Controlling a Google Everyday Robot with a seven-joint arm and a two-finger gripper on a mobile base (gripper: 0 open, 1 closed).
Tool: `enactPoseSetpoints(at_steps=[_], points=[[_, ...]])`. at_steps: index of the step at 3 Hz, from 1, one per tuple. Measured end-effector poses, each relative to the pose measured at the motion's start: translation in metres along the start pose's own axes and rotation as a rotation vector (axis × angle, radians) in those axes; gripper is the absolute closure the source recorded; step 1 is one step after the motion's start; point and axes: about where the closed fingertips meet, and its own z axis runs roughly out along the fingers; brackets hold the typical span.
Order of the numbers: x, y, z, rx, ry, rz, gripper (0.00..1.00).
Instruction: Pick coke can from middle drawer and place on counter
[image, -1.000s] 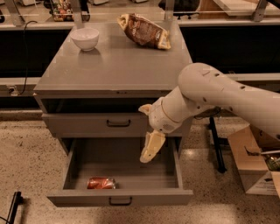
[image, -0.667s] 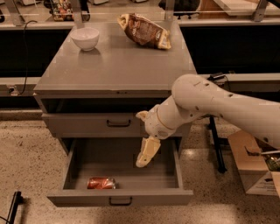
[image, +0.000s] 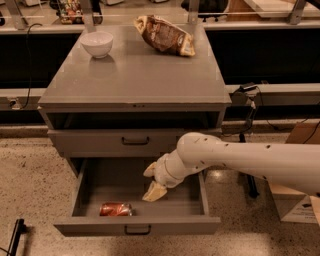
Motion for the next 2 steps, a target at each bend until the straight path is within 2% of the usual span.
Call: enactPoseSetpoints(at_steps=[1,2], points=[[0.0067,-0.0035,0.0437,-0.019,-0.007,-0.025,0.31],[0.0071,-0.0012,0.0462,-0.026,-0.009,-0.023,0.08]])
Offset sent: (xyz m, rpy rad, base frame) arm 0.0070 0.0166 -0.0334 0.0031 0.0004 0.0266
